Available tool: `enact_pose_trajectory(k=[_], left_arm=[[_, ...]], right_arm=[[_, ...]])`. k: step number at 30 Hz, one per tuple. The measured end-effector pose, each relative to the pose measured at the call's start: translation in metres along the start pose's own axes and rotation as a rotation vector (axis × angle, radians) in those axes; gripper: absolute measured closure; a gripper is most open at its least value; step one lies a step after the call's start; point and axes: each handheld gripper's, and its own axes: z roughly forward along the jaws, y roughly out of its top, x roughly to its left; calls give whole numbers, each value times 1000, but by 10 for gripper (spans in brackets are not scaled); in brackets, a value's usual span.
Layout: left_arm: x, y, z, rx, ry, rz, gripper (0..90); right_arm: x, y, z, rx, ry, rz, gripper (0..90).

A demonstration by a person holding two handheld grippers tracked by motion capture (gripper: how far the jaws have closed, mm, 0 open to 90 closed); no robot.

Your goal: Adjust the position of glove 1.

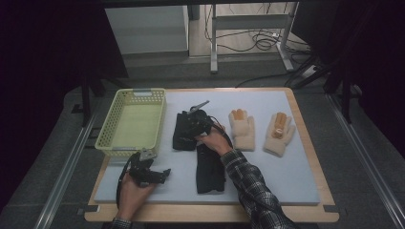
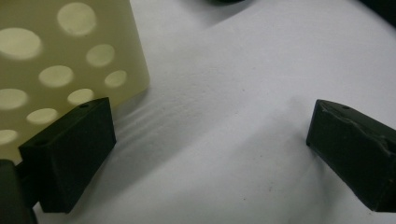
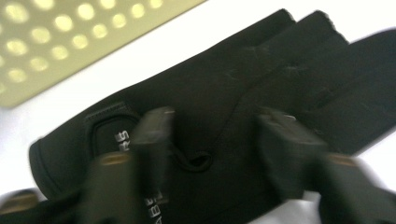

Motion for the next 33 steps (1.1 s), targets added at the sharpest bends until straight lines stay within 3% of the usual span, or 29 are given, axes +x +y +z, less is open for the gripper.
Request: enact_pose_trajectory(k=[2, 4, 7, 10, 19, 33], left_arm=[[0, 0, 0, 0, 0, 0, 13], [0, 0, 0, 0, 0, 0, 12], [0, 0, 0, 1, 0, 0, 12], [0, 0, 0, 0, 0, 0, 12], [0, 0, 0, 1, -1, -3, 13], [0, 0, 0, 0, 1, 1, 12]], right_arm=[[-1, -2, 0, -4, -28, -33, 603], [-1, -2, 0, -6, -32, -29, 657], [-2, -3, 0, -2, 2, -9, 839], [-4, -4, 0, -7, 15, 22, 860], [3, 0, -7, -3, -35, -4, 872], [13, 10, -60, -100, 4, -3, 872]])
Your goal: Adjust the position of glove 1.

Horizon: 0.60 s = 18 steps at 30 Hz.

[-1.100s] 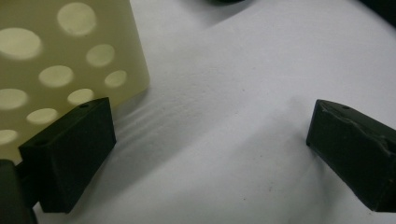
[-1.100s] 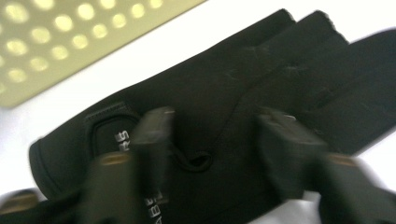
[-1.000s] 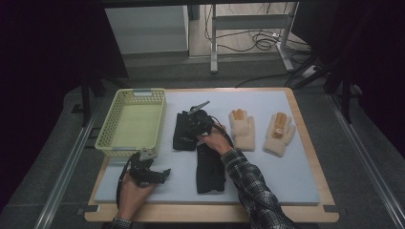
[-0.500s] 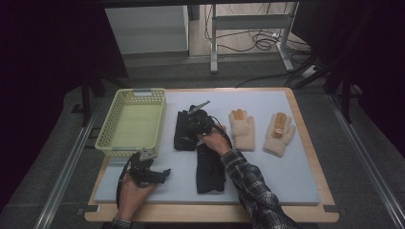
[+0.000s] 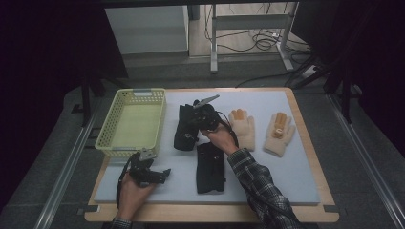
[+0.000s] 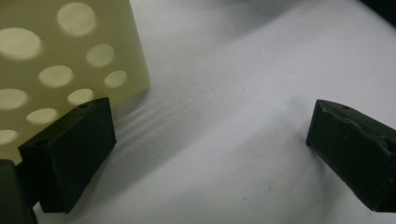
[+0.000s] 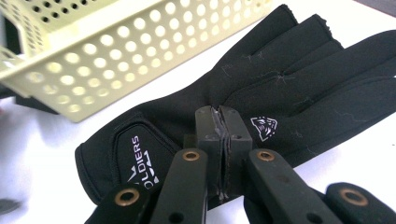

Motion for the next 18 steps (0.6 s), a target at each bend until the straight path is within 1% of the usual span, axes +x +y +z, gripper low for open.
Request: enact_pose_trajectory(k=[2, 5, 8, 9, 14, 18], left_arm=[[0, 0, 0, 0, 0, 0, 13], [0, 0, 0, 0, 0, 0, 13], [0, 0, 0, 0, -1, -1, 13], [0, 0, 0, 0, -1, -1, 13], [0, 0, 0, 0, -1, -1, 12], [0, 0, 0, 1, 0, 4, 12]], right_arm=[[1, 0, -6, -7, 5, 0, 871], [4, 0, -20, -15, 12, 2, 871], [9, -2, -33, -17, 15, -6, 871], [12, -4, -41, -18, 21, -11, 871], [21, -15, -61, -14, 42, -19, 871], [29, -27, -80, -7, 63, -29, 871]])
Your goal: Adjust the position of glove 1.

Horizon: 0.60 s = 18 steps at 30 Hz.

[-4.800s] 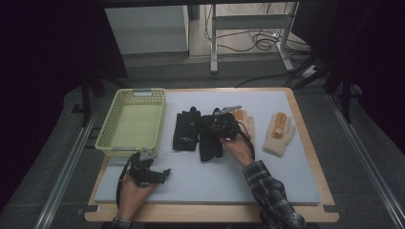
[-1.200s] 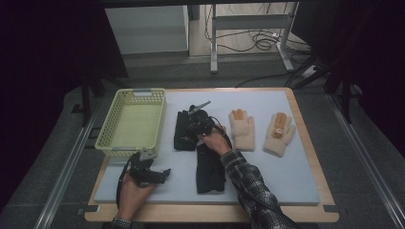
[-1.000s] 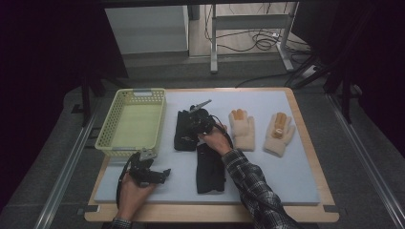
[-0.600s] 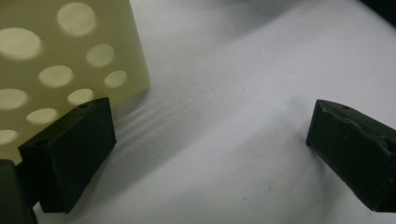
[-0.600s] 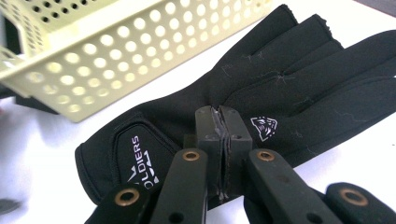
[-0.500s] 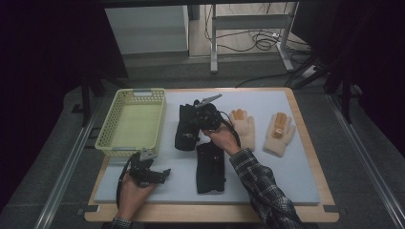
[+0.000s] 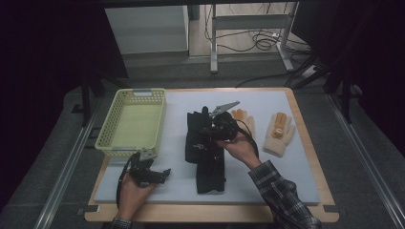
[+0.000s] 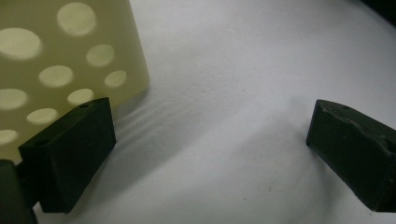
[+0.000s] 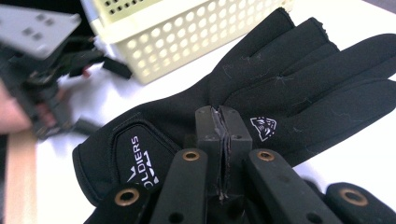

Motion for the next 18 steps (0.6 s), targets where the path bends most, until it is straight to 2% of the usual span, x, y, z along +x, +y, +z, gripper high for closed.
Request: enact_pose_trajectory(k=[5, 9, 14, 16, 18], left_arm=[[0, 0, 0, -4, 0, -4, 13], [0, 0, 0, -3, 0, -4, 13], [0, 0, 0, -3, 1, -3, 13], [0, 0, 0, -3, 1, -4, 13], [0, 0, 0, -3, 1, -4, 13]], right_arm=[[14, -19, -22, 14, 4, -7, 871], [23, -35, -31, 36, 7, -10, 871], [28, -53, -30, 57, 18, -2, 871], [28, -59, -26, 67, 25, 4, 871], [27, -64, -20, 83, 13, -4, 870]])
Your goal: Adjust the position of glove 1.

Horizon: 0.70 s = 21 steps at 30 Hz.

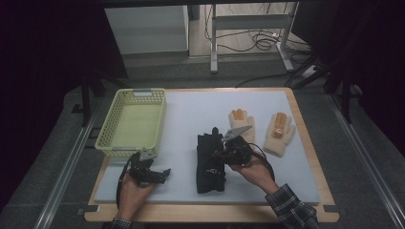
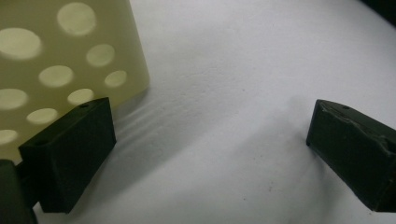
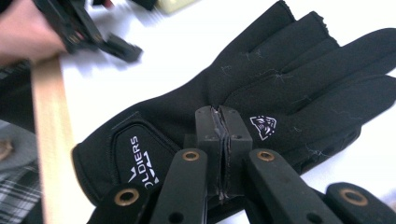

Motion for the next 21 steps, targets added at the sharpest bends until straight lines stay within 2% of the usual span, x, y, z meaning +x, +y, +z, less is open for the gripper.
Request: enact_pose_trajectory(k=[4, 9, 11, 15, 21], left_arm=[[0, 0, 0, 3, -1, 4, 13], [0, 0, 0, 3, 0, 1, 12], [0, 0, 0, 4, 0, 0, 13], [0, 0, 0, 4, -1, 0, 13], [0, 0, 0, 4, 0, 4, 13]], right_arm=[[-3, -8, 16, 38, -14, 10, 866], [-3, -15, 29, 57, -15, 15, 845], [-2, -18, 33, 56, -22, 12, 809], [-2, -17, 26, 22, -30, 11, 667], [-9, -19, 8, -32, -63, 23, 640]])
